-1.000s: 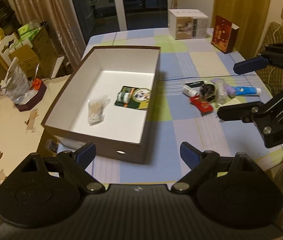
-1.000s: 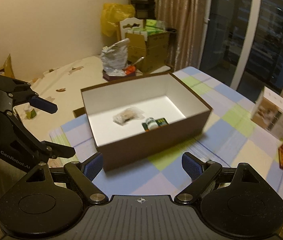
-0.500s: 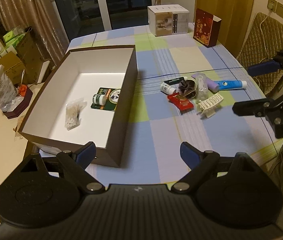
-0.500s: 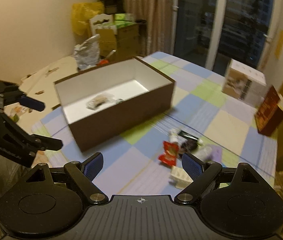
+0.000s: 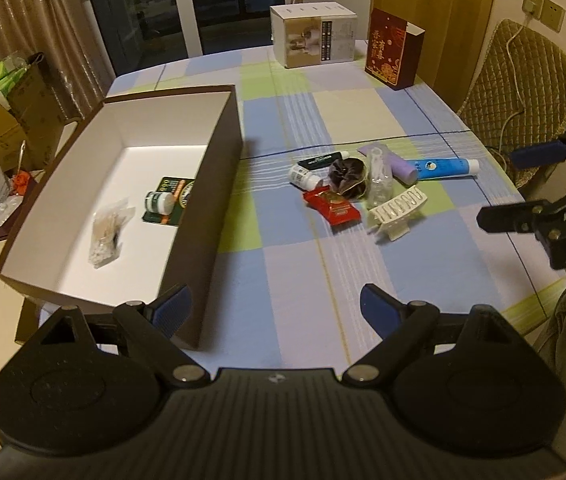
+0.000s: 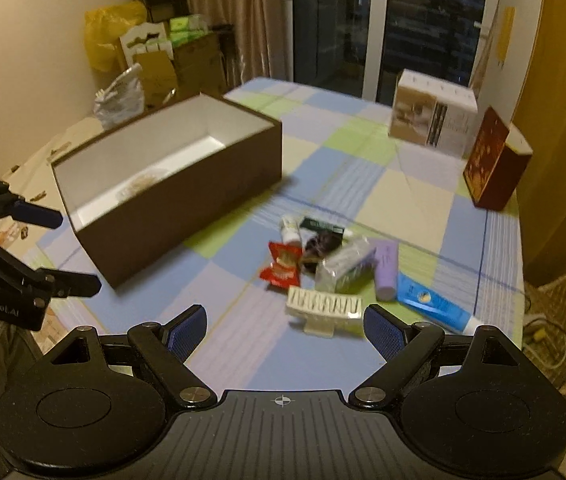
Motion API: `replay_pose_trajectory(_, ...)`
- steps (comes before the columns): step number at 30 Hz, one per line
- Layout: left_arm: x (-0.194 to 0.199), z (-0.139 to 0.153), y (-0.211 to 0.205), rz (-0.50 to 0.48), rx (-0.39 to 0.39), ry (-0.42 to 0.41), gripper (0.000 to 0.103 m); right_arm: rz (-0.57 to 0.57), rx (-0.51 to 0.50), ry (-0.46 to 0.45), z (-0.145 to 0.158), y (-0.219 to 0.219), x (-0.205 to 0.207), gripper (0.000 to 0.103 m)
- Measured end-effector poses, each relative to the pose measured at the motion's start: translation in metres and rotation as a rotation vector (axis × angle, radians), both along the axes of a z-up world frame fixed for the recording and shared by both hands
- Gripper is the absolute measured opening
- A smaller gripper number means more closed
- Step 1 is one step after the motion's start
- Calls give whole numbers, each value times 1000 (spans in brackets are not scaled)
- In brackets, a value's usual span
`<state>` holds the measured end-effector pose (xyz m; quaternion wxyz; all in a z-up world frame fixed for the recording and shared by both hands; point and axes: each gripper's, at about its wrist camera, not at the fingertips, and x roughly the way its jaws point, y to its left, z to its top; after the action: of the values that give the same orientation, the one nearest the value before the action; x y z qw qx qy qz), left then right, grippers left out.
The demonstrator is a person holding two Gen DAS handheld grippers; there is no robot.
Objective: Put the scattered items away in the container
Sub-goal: 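Move both tools back from the box toward the remaining items, then grasp the white comb holder with the right tool while the left tool grasps the red candy packet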
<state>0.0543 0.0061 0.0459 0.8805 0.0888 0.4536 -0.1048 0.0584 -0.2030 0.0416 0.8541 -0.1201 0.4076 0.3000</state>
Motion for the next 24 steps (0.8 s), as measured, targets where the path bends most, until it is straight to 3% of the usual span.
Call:
replay_pose_trajectory(12, 33, -24, -13, -42, -4, 35, 89, -28, -21, 41, -29, -9, 27, 91)
replay_pose_trajectory(24, 72, -56, -18, -57, -8, 85, 89, 353, -204, -31, -83, 0, 67, 90)
